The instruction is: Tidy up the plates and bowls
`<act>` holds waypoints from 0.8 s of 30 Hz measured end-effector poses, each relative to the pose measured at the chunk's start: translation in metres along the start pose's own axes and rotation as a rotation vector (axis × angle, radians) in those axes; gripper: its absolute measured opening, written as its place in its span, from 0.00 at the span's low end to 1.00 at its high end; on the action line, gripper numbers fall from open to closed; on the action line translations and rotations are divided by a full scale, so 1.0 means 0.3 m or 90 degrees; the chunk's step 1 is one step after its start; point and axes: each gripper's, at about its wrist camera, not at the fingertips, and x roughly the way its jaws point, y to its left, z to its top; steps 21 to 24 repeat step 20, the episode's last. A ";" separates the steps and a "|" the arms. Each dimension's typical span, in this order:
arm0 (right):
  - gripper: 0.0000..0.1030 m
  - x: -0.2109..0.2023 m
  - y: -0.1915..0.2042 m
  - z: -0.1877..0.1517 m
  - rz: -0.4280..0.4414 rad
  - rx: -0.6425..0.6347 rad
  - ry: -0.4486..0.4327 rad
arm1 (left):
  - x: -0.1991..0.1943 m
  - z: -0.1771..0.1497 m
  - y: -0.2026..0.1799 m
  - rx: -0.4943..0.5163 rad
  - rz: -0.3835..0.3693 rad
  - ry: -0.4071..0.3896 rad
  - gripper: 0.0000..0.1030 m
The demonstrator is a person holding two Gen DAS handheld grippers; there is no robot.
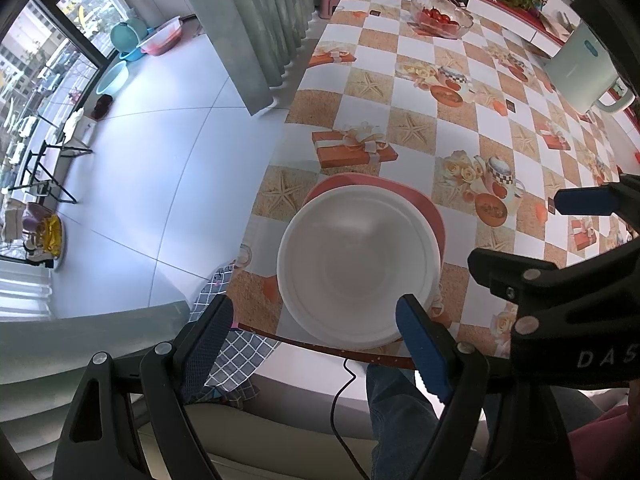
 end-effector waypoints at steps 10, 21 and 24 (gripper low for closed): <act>1.00 0.019 -0.007 -0.004 0.013 0.003 0.010 | 0.014 0.007 -0.005 0.012 0.005 0.010 0.83; 1.00 0.024 -0.011 -0.006 0.035 -0.001 0.006 | -0.003 0.011 0.013 -0.012 -0.017 -0.005 0.83; 1.00 0.024 -0.011 -0.006 0.035 -0.001 0.006 | -0.003 0.011 0.013 -0.012 -0.017 -0.005 0.83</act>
